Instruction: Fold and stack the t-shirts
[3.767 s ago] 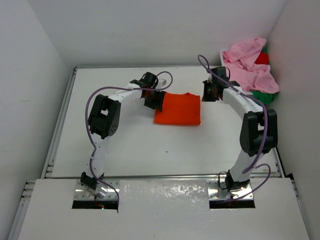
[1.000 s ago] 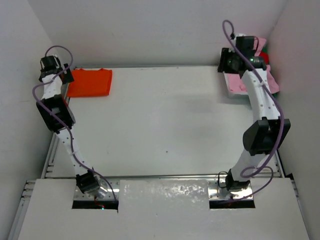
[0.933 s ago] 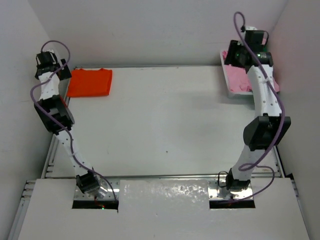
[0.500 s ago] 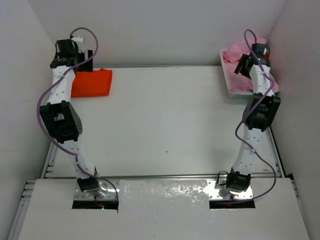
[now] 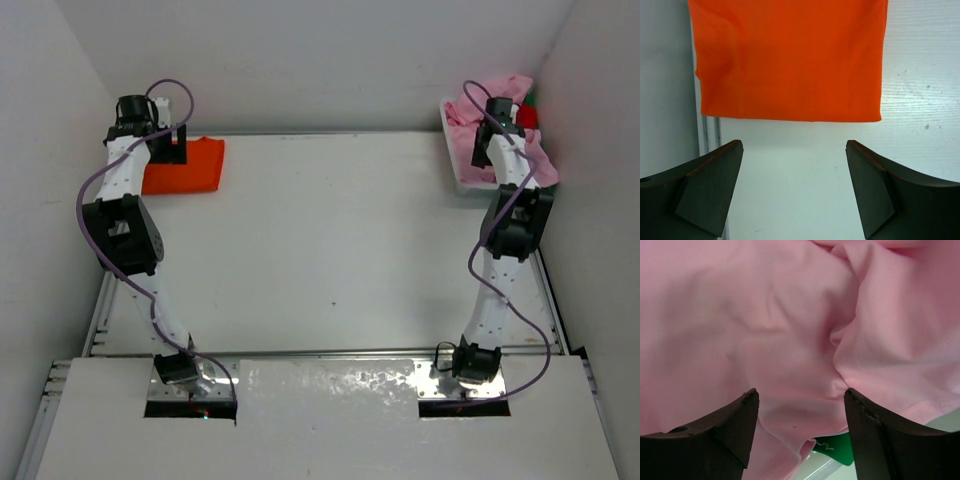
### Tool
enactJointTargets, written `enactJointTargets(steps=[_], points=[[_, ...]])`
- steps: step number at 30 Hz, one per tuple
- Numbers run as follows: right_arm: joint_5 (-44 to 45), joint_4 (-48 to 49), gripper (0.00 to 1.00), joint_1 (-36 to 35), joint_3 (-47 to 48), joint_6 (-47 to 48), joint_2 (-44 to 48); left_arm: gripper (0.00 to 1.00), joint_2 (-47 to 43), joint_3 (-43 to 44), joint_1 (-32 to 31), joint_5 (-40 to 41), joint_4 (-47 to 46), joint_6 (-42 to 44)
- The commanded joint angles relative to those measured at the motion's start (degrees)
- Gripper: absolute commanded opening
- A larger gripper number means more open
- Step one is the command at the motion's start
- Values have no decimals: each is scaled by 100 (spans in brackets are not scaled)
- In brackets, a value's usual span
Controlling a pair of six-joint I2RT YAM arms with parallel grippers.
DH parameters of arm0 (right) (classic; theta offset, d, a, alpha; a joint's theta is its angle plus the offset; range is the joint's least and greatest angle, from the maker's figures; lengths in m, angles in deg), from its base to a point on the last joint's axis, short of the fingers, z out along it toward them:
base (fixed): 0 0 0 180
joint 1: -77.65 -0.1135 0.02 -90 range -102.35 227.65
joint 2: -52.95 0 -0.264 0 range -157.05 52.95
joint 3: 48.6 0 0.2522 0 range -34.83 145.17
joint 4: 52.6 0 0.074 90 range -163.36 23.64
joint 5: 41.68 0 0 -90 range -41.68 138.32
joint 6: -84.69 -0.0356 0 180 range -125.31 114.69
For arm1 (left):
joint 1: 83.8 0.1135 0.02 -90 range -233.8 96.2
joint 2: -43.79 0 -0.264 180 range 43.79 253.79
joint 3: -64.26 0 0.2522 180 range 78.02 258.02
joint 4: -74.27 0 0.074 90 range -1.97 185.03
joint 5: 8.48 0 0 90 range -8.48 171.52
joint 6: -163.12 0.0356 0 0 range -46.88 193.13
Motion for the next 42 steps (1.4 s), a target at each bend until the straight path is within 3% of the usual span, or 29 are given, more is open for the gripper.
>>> enactJointTargets(steps=[1,3,7,8,9,15,22,23,24,25,27,42], points=[[402,-12,66,-83,-88,393,17,82,-19,247,-13,-168,-30,-149],[314,-12,61,-83,-97,384,-26,82,-10,255,-22,-203,-22,-167],[68,-29,23,-83,105,288,-141,82,-19,308,-84,-168,48,-132],[68,-29,8,-83,166,287,-132,82,-10,317,-84,-142,57,-132],[42,-38,2,-83,193,253,-115,82,-2,360,-84,-142,84,-132],[217,304,0,-83,-87,357,482,82,-19,431,-92,-98,101,-166],[-160,305,0,-74,-201,296,1265,81,-116,475,-93,-221,101,-219],[-195,287,5,-65,-289,261,1335,81,-159,458,-93,-212,93,-211],[-222,287,46,-57,-377,235,1440,81,-169,431,-93,-203,84,-202],[-248,287,56,-56,-587,243,1450,81,-195,405,-93,-194,75,-211],[-440,191,66,-30,-729,235,1293,81,-282,239,-93,-229,49,-228],[-688,-126,68,84,-458,6,475,81,-309,0,-93,-150,-22,-167]])
